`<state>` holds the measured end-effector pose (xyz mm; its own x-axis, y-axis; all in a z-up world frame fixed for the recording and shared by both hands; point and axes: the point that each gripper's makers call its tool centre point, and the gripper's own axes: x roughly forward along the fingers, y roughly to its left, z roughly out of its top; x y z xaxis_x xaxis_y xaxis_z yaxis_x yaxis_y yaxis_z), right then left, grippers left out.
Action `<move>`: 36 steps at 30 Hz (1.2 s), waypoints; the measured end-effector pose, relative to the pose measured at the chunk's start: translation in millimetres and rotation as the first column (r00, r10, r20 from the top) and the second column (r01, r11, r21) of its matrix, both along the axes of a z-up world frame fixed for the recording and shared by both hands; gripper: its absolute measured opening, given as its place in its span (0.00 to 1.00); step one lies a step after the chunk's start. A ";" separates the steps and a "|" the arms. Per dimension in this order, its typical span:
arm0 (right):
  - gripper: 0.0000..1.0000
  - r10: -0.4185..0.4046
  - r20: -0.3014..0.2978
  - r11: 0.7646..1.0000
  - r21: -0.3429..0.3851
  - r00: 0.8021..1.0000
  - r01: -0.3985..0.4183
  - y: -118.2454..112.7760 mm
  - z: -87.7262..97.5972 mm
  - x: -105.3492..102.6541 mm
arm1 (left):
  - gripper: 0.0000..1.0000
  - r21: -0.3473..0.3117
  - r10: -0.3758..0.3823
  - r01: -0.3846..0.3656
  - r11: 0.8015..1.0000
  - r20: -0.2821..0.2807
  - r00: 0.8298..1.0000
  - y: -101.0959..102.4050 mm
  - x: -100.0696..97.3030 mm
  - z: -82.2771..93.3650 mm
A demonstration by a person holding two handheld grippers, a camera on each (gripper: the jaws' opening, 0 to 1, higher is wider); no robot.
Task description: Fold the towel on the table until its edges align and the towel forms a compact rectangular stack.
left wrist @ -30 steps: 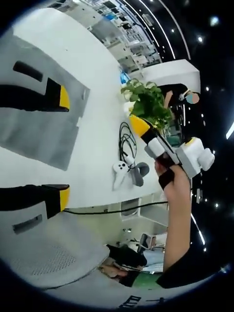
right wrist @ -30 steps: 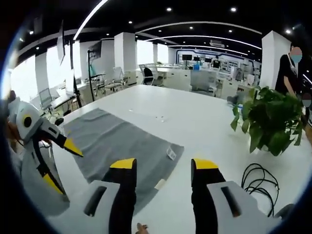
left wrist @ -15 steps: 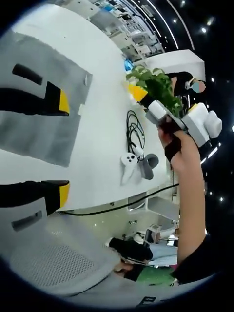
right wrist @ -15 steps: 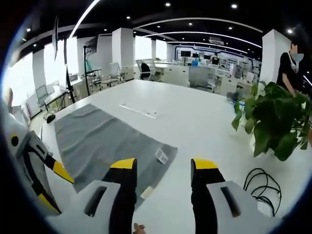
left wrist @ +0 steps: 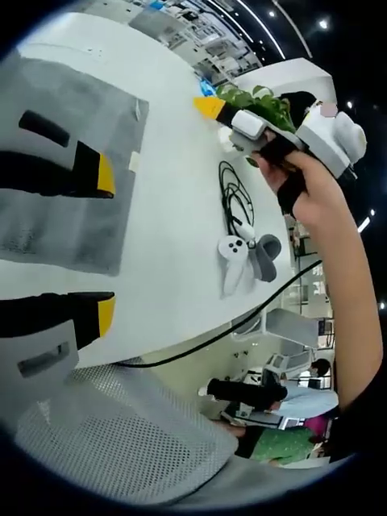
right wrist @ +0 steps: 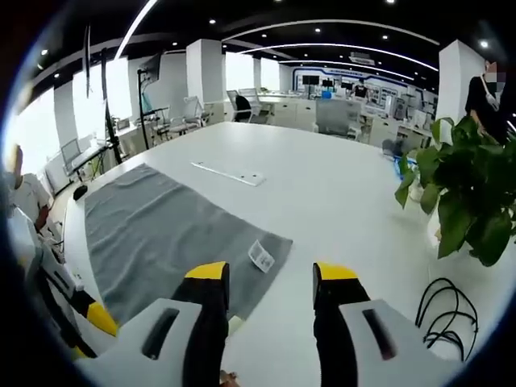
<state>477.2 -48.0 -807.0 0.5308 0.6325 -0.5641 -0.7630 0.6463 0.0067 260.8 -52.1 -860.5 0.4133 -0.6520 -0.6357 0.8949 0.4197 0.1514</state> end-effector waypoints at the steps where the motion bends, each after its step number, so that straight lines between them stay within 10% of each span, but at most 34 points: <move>1: 0.40 -0.008 0.004 1.000 -0.003 1.000 0.008 -0.4 -2.0 3.8 | 0.47 0.003 -0.005 0.005 1.000 -0.003 1.000 -2.6 -0.4 -3.0; 36: 0.28 -0.059 -0.102 0.998 -0.027 0.993 0.056 41.3 -86.5 53.9 | 0.25 0.004 -0.062 0.063 0.998 -0.123 0.990 -30.2 0.6 -61.5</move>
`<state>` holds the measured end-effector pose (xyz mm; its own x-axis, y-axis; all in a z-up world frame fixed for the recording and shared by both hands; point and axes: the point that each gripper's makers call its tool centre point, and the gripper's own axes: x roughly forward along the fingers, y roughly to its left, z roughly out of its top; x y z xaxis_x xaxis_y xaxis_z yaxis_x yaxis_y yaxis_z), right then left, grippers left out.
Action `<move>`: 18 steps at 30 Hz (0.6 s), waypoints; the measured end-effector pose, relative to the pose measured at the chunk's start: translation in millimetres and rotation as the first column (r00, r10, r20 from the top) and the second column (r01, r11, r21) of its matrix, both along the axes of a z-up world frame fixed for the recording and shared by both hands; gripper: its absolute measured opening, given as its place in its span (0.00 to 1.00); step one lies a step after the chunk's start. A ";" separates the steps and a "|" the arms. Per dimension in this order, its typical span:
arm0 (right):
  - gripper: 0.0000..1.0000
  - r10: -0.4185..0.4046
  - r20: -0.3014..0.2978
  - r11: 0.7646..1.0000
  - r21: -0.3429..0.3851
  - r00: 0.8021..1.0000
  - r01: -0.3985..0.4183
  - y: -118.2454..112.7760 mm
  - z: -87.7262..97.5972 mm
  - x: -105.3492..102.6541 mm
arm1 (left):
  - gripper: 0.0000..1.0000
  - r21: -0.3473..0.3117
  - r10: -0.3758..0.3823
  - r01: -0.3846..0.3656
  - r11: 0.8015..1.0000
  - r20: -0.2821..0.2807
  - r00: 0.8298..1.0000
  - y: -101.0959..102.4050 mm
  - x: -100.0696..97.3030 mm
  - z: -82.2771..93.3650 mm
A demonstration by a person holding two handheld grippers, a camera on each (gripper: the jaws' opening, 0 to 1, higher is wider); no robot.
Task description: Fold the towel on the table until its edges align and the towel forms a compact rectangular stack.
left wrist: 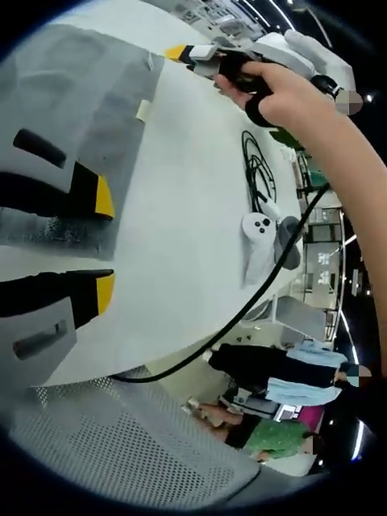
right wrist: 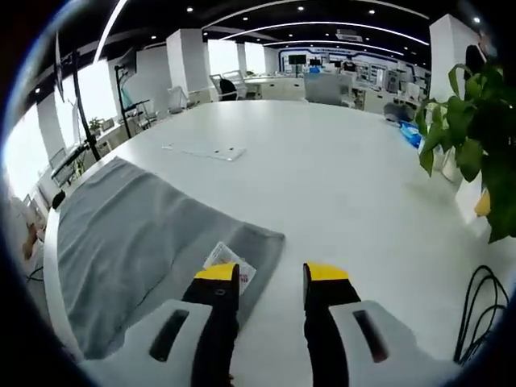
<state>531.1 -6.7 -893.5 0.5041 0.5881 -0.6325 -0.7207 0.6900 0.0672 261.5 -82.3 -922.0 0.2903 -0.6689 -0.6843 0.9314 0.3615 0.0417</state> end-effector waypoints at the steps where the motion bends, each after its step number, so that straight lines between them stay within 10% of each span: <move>1: 0.27 -0.002 -0.004 1.000 -0.001 1.000 0.002 0.5 -2.4 1.2 | 0.25 0.002 -0.003 0.003 1.000 0.000 1.000 0.2 -0.5 -0.5; 18: 0.14 0.000 -0.008 1.000 -0.021 1.000 0.000 11.4 -29.2 10.9 | 0.15 0.010 -0.034 0.034 0.999 0.076 0.997 -7.2 -0.5 0.6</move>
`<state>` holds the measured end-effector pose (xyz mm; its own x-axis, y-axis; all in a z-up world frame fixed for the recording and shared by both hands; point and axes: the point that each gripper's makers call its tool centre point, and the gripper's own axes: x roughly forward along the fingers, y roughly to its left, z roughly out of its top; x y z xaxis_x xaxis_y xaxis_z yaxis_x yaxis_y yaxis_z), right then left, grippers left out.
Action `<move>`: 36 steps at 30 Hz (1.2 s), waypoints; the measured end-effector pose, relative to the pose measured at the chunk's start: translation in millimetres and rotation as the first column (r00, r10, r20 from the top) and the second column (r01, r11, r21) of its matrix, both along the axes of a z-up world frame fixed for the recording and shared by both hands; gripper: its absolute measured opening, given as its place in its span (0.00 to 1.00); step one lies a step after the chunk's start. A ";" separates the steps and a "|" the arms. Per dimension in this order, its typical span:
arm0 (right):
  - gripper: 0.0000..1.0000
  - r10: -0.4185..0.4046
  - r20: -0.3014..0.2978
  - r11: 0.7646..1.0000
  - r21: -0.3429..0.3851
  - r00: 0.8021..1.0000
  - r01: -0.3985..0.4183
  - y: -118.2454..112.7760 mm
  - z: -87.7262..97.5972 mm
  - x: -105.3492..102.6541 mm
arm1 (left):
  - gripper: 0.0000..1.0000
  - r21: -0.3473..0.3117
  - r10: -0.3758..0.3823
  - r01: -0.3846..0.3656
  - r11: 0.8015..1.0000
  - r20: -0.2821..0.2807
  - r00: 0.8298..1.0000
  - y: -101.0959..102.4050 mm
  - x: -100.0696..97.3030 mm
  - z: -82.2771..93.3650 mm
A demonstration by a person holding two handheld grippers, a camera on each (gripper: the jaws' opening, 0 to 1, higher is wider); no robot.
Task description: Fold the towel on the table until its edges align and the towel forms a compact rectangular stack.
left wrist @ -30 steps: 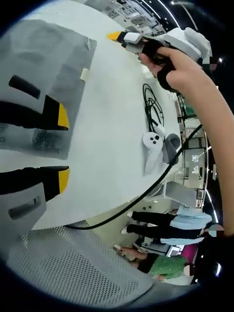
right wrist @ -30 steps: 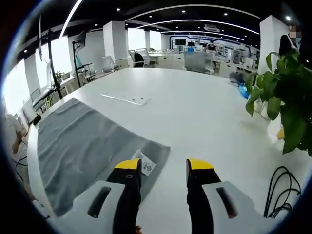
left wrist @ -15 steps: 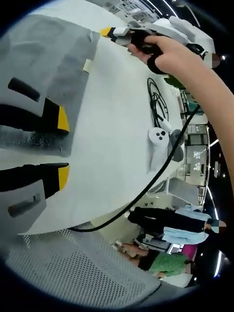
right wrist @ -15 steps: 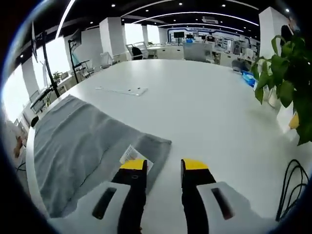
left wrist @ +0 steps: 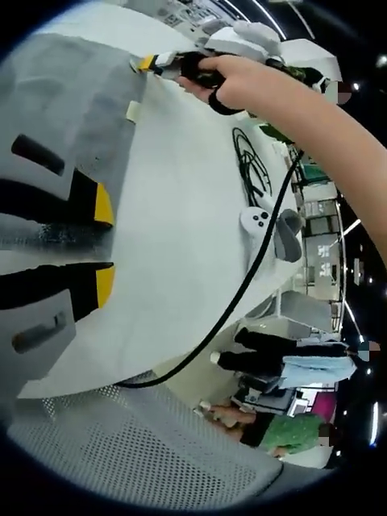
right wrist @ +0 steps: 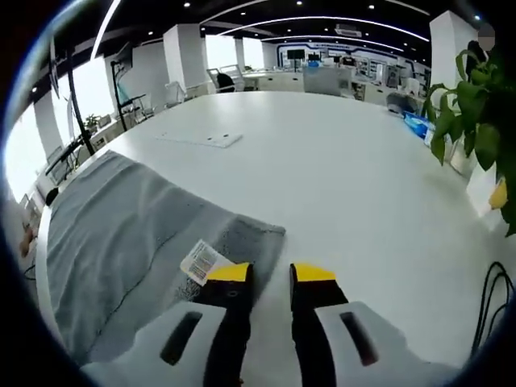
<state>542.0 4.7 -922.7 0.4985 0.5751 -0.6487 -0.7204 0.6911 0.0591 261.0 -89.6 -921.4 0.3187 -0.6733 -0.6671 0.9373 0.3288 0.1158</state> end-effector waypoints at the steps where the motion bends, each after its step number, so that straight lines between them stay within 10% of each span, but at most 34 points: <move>1: 0.12 0.003 -0.003 1.000 0.005 1.000 -0.003 1.4 0.0 -0.5 | 0.14 -0.002 0.001 -0.001 1.000 -0.002 1.000 0.0 -0.2 0.5; 18: 0.00 -0.045 -0.027 0.997 0.065 0.999 0.046 7.6 -1.1 -0.6 | 0.04 -0.056 0.096 -0.098 0.994 -0.034 0.995 5.9 5.4 3.4; 36: 0.00 -0.102 -0.027 0.987 0.125 0.994 0.104 7.5 40.4 -5.6 | 0.03 -0.180 0.227 -0.238 0.955 -0.077 0.971 15.8 13.2 41.8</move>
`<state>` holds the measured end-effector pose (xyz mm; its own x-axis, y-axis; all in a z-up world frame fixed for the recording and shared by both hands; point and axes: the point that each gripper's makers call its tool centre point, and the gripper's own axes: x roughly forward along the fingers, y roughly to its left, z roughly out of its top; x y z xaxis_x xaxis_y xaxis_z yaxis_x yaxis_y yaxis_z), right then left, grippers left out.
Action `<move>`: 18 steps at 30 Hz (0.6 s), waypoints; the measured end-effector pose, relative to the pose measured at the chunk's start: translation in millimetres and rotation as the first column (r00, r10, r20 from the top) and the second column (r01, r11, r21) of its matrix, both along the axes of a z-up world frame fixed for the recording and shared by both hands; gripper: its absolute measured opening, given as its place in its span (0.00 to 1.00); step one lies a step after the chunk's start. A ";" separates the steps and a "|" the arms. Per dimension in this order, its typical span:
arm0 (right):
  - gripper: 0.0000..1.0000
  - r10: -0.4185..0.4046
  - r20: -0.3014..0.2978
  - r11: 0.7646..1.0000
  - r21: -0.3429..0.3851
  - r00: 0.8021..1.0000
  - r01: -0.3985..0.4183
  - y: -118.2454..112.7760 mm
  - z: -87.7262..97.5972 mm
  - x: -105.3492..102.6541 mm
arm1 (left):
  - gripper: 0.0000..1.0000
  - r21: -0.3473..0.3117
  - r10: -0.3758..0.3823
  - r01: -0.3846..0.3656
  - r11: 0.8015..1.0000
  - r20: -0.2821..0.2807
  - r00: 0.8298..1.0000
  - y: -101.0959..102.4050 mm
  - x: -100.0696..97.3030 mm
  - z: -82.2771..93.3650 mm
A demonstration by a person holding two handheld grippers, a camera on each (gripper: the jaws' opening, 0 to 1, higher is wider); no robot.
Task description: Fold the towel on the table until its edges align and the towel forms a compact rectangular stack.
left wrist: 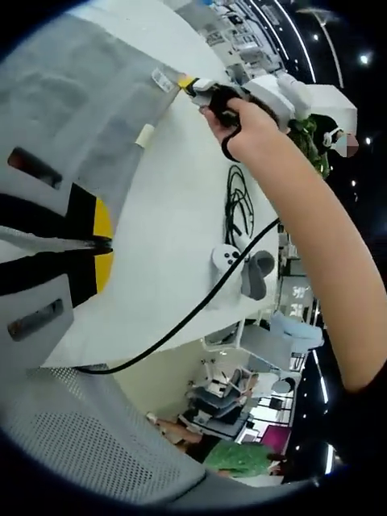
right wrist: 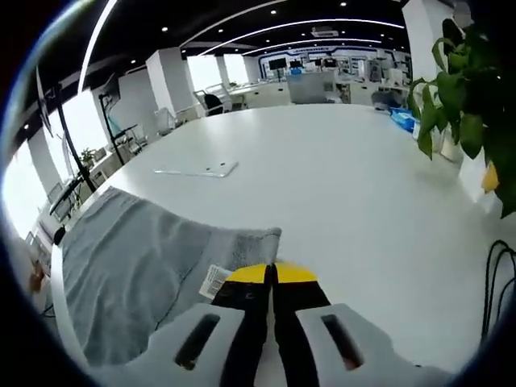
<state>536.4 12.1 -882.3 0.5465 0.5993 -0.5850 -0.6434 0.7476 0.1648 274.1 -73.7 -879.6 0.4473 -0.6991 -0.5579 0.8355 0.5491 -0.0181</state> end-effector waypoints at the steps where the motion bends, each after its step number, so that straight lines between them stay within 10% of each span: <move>1: 0.00 0.000 0.005 1.000 0.001 1.000 0.000 0.2 2.6 0.2 | 0.03 -0.014 0.006 -0.006 1.000 0.001 1.000 -0.4 0.6 3.4; 18: 0.00 -0.056 0.096 0.998 0.031 0.994 0.053 -33.6 51.9 6.2 | 0.03 -0.104 -0.030 0.037 0.994 0.073 0.997 -34.4 2.8 51.7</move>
<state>542.7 -21.5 -830.4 0.6320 0.5830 -0.5106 -0.6161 0.7777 0.1253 277.0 -108.1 -827.9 0.4587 -0.7675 -0.4479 0.8546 0.5192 -0.0145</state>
